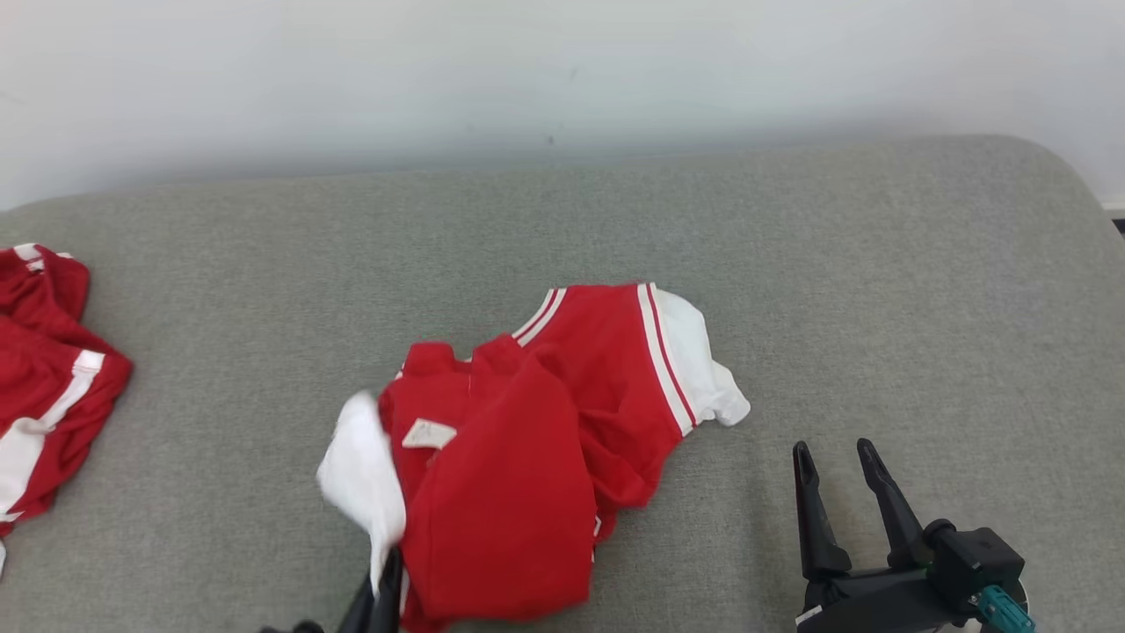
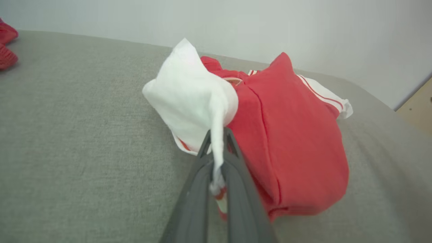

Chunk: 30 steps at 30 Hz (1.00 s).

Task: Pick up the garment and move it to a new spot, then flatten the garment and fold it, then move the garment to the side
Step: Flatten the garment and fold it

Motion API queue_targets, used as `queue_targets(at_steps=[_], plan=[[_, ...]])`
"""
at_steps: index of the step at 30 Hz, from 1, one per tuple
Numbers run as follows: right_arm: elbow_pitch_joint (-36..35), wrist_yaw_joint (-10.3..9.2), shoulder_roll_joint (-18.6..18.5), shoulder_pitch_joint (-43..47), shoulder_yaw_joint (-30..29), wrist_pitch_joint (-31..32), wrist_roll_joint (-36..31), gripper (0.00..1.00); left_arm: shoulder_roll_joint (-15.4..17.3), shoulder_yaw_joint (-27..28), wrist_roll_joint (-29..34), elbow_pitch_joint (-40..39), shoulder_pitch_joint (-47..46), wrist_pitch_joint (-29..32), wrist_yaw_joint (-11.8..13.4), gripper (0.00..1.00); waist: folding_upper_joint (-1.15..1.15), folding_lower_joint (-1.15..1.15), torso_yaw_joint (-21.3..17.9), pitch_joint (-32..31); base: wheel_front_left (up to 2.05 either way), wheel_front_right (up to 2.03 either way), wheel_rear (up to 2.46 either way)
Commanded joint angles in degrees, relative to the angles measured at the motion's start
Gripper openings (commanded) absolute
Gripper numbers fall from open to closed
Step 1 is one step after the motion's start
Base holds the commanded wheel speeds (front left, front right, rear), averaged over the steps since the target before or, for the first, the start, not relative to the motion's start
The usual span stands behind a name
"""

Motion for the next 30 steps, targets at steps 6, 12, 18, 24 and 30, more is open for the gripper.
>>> queue_targets(at_steps=[6, 12, 18, 24, 30], plan=[[0.3, -0.13, 0.1, 0.8, 0.1, -0.1, -0.6, 1.00, -2.2, 0.7, 0.4, 2.1, 2.5, -0.2, -0.6, 1.00, 0.00, 0.01, 1.1, -1.1, 0.00, 0.00, 0.00], [0.6, -0.13, 0.1, 1.3, 0.1, -0.1, -0.5, 1.00, -2.8, 4.8, 2.9, -1.8, 1.1, -0.2, -0.5, 1.00, 0.00, 0.01, 1.3, -2.3, 0.00, 0.00, 0.00], [0.9, -0.13, 0.1, 1.4, 0.3, -0.1, -0.4, 1.00, -3.0, 11.3, 5.4, -5.7, 1.6, -0.2, -0.5, 1.00, 0.00, 0.01, 0.8, -3.4, 0.00, 0.00, 0.00], [0.9, -0.13, 0.1, 1.8, 0.3, 0.0, -0.6, 1.00, -2.7, 18.8, 8.5, -7.1, 2.7, -0.2, -0.6, 1.00, 0.00, 0.01, 0.2, -4.2, 0.00, 0.00, 0.00], [0.8, -0.13, 0.1, 2.3, -0.1, 0.0, -0.5, 1.00, -3.3, 23.2, 13.6, -6.9, 5.1, -0.2, -0.8, 1.00, 0.00, 0.01, 0.1, -4.3, 0.00, 0.00, 0.00]])
